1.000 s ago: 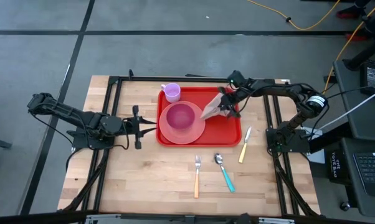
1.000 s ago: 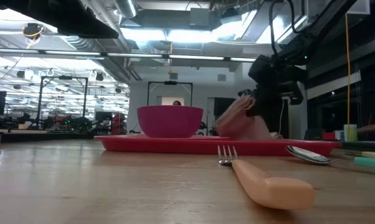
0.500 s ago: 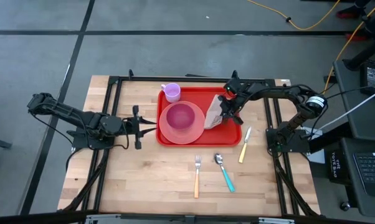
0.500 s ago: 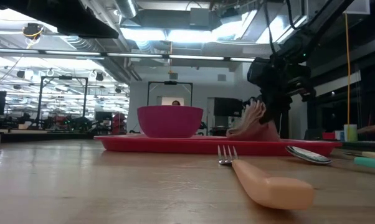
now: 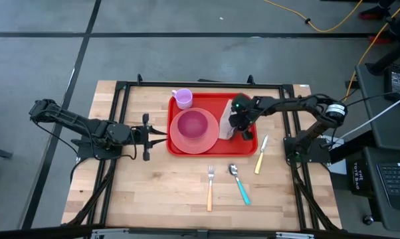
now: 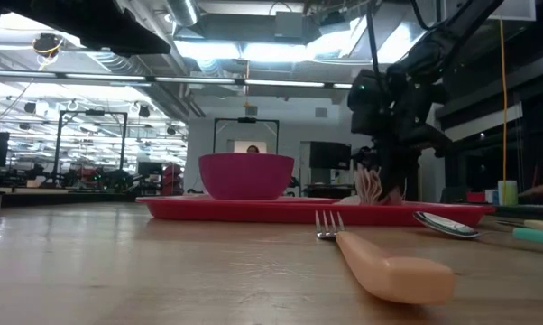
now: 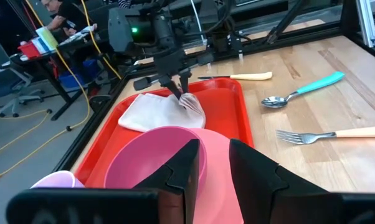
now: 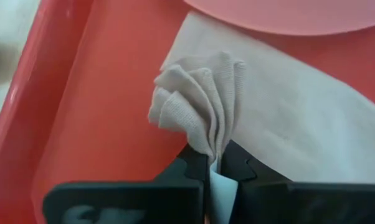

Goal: Set up tray
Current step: Put the brown table napkin on the red tray to the right of the pink plate

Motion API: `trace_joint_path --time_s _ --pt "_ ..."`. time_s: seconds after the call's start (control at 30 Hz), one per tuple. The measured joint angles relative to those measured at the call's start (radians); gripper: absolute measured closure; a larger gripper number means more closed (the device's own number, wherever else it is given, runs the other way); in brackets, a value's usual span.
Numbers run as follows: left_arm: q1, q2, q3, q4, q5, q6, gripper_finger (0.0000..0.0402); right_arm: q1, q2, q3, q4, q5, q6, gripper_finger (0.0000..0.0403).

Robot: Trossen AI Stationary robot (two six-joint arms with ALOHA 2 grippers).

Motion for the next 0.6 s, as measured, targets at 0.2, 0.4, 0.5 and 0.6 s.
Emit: trace_joint_path --time_s 0.2,0.4,0.5,0.6 --pt "0.000 0.000 0.000 0.000 0.000 0.001 0.0320 0.068 0.000 0.000 -0.005 0.139 0.089 0.0389" --pt "0.000 0.000 0.000 0.000 0.000 0.000 0.0320 0.120 -0.002 0.000 -0.008 0.171 0.163 0.0389" --pt "0.000 0.000 0.000 0.000 0.000 0.000 0.0320 0.151 -0.002 0.000 -0.018 0.213 0.202 0.0389" --pt "0.000 0.000 0.000 0.000 -0.001 0.001 0.0320 0.184 -0.002 0.000 -0.012 0.241 0.205 0.0389"
